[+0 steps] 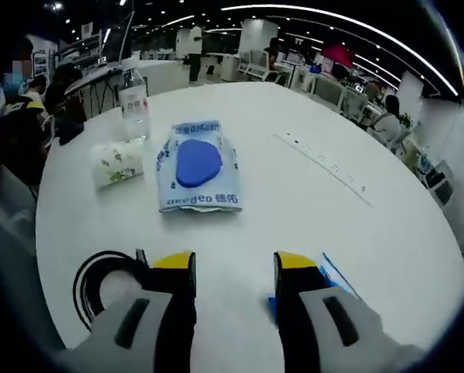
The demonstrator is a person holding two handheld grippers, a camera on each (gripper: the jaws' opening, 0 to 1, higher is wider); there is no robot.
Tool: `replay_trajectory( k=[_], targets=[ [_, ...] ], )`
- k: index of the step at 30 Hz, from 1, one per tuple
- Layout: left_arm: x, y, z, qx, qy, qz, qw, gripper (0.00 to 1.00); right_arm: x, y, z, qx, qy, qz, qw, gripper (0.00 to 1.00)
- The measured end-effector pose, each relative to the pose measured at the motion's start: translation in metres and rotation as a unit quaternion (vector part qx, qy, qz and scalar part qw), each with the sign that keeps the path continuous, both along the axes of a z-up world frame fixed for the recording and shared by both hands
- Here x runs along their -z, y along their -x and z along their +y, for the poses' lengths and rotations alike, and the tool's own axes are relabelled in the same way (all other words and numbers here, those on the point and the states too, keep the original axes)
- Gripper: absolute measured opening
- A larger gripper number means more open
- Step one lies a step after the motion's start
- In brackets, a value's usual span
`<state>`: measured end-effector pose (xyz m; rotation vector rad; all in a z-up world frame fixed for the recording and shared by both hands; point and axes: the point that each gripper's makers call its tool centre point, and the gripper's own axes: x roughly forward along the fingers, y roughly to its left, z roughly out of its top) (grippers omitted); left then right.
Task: Arrange the tabletop items into an orderly group along one side of the table until the central work area is clear of visible clutter.
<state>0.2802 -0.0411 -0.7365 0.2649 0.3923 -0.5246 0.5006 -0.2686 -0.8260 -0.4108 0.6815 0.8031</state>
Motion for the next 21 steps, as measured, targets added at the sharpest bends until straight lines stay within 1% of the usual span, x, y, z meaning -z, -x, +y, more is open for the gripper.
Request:
replay_trajectory(
  k=[1,2,3,4,5,7,9,10,12,13,15,17,18,19,21],
  targets=[
    [0.0,0.0,0.0,0.0,0.0,0.0,1.0,0.97,0.001,0.001,0.003,0.003,-0.005,0.006,1.0,0.4],
    [0.001,0.0,0.0,-0.001,-0.002,0.001,1.0,0.97,0.002,0.002,0.012,0.011,-0.024,0.015,0.9995,0.41],
    [0.001,0.0,0.0,0.0,-0.003,0.001,1.0,0.97,0.003,0.003,0.017,0.015,-0.033,0.019,0.9991,0.42],
    [0.001,0.0,0.0,0.0,-0.004,0.001,1.0,0.97,0.005,0.007,0.024,0.023,-0.047,0.036,0.998,0.41],
    [0.001,0.0,0.0,-0.001,-0.004,0.001,1.0,0.97,0.006,0.008,0.028,0.028,-0.055,0.042,0.9972,0.41],
    [0.001,0.0,0.0,-0.002,-0.005,0.001,1.0,0.96,0.011,0.009,0.035,0.03,-0.065,0.054,0.996,0.42],
    [0.002,0.0,-0.001,-0.003,-0.005,0.002,1.0,0.96,0.017,0.01,0.039,0.024,-0.059,0.053,0.9966,0.42],
    [0.003,0.001,-0.001,-0.002,-0.008,0.005,1.0,0.96,0.017,0.01,0.041,0.026,-0.066,0.055,0.9959,0.41],
    [0.005,0.001,-0.001,0.0,-0.014,0.009,0.9999,0.96,0.022,0.011,0.045,0.047,-0.091,0.08,0.9915,0.41],
    [0.005,0.001,-0.002,0.0,-0.015,0.008,0.9999,0.96,0.023,0.009,0.046,0.053,-0.094,0.083,0.9907,0.41],
    [0.004,0.001,-0.002,-0.001,-0.011,0.007,0.9999,0.96,0.023,0.006,0.051,0.076,-0.122,0.095,0.985,0.4],
    [0.005,0.001,-0.001,-0.002,-0.008,0.009,0.9999,0.96,0.026,0.004,0.054,0.099,-0.143,0.114,0.9781,0.38],
    [0.005,0.001,-0.001,-0.003,-0.006,0.009,0.9999,0.96,0.027,-0.001,0.057,0.113,-0.156,0.118,0.9742,0.38],
    [0.005,0.001,0.0,-0.003,-0.006,0.009,0.9999,0.96,0.028,-0.003,0.058,0.116,-0.159,0.119,0.9733,0.36],
    [0.006,0.001,0.0,-0.004,-0.005,0.011,0.9999,0.95,0.033,-0.004,0.063,0.13,-0.165,0.138,0.968,0.32]
  ],
)
